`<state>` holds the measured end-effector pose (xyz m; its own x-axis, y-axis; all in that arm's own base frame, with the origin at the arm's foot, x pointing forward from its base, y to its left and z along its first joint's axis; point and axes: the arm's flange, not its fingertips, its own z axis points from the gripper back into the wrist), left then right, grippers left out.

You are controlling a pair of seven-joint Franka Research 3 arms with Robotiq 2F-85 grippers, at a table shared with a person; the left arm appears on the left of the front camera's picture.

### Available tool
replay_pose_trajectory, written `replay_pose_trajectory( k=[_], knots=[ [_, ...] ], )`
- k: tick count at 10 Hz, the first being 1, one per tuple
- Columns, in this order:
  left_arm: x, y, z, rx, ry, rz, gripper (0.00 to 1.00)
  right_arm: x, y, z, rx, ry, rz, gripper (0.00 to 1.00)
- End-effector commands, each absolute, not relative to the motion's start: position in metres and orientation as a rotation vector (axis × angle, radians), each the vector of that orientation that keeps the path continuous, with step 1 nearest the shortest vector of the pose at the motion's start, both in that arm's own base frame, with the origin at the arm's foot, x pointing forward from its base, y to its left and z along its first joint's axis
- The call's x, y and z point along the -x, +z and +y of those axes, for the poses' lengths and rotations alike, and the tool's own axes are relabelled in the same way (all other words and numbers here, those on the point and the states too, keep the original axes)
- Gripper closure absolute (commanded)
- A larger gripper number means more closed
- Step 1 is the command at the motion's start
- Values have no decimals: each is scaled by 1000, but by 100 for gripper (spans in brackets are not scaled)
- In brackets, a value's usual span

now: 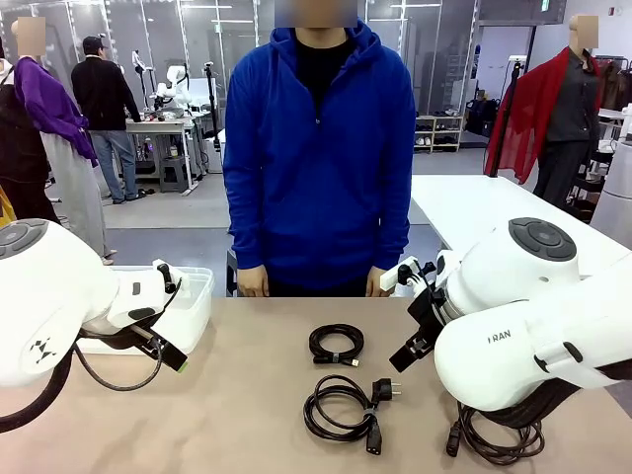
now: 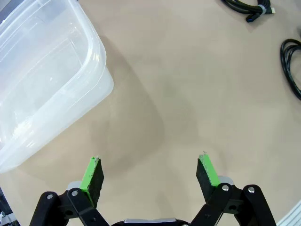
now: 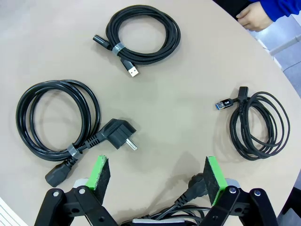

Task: Organize and store the cables.
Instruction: Place the Power Cable into the Organizing box.

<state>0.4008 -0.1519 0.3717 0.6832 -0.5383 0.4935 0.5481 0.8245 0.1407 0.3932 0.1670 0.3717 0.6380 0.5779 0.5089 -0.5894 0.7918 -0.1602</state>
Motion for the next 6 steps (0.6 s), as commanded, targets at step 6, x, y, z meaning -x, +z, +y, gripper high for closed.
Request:
replay_pose_trajectory(
  k=[6],
  knots=[
    [-379,454,-134,83,-719,-437,0,-391,455,157,-76,671,-512,0]
  ],
)
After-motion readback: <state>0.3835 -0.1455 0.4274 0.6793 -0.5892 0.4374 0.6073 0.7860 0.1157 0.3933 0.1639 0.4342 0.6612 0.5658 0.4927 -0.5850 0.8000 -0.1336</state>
